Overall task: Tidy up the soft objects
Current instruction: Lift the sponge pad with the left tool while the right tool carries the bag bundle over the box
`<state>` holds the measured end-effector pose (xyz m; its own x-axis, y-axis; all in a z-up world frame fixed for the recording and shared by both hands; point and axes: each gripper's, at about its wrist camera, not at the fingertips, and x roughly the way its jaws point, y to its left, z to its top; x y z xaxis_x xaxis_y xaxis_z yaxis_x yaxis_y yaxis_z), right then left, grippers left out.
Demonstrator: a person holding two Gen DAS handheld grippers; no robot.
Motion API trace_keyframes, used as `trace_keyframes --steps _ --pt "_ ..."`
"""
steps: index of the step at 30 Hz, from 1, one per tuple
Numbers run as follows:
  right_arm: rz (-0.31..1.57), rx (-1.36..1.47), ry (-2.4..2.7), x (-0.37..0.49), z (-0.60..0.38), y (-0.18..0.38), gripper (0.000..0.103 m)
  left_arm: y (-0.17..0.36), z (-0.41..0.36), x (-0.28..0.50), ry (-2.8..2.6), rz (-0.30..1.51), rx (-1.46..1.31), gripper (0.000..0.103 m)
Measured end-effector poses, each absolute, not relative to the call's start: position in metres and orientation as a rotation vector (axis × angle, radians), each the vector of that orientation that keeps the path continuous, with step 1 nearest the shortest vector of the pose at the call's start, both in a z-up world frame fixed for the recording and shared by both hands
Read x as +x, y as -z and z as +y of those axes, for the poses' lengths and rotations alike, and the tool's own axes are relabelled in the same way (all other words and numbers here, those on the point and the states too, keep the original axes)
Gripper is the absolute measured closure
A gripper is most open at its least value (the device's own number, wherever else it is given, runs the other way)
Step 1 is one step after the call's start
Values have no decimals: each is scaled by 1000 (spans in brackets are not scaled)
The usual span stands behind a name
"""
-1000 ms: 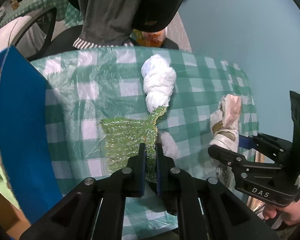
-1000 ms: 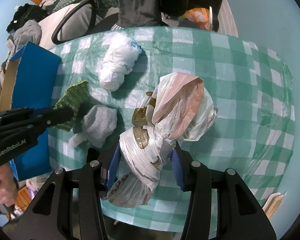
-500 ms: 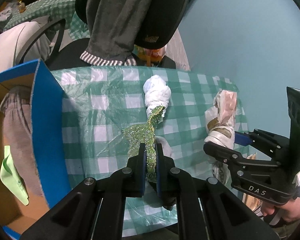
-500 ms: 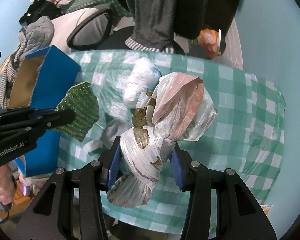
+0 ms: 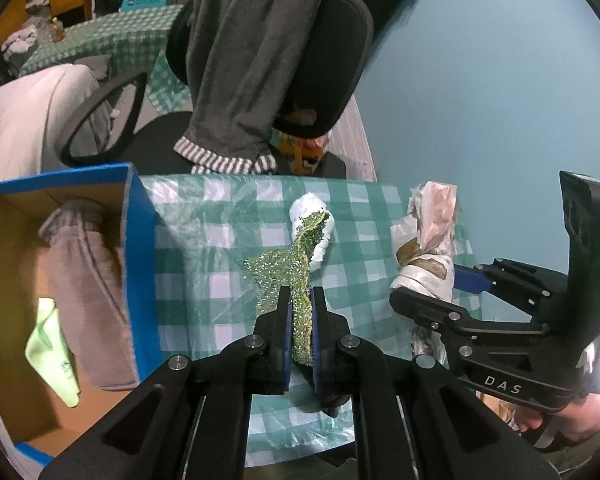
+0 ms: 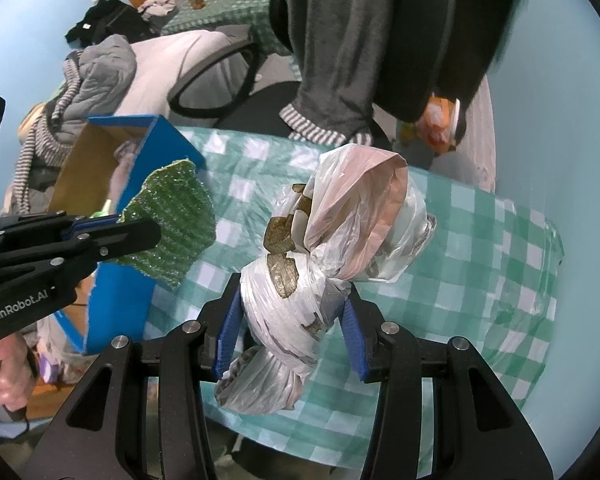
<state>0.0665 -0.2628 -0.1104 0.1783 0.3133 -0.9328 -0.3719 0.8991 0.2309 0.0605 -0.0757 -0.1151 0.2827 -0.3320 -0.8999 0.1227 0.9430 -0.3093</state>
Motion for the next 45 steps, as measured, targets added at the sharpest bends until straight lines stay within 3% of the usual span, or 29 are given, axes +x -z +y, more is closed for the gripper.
trace_keyframes --steps 27,45 --pt "1180 -141 -675 62 -171 50 57 69 23 33 145 1126 -265 95" --pt "1167 -194 -817 57 -90 46 57 65 96 10 26 1095 -334 95"
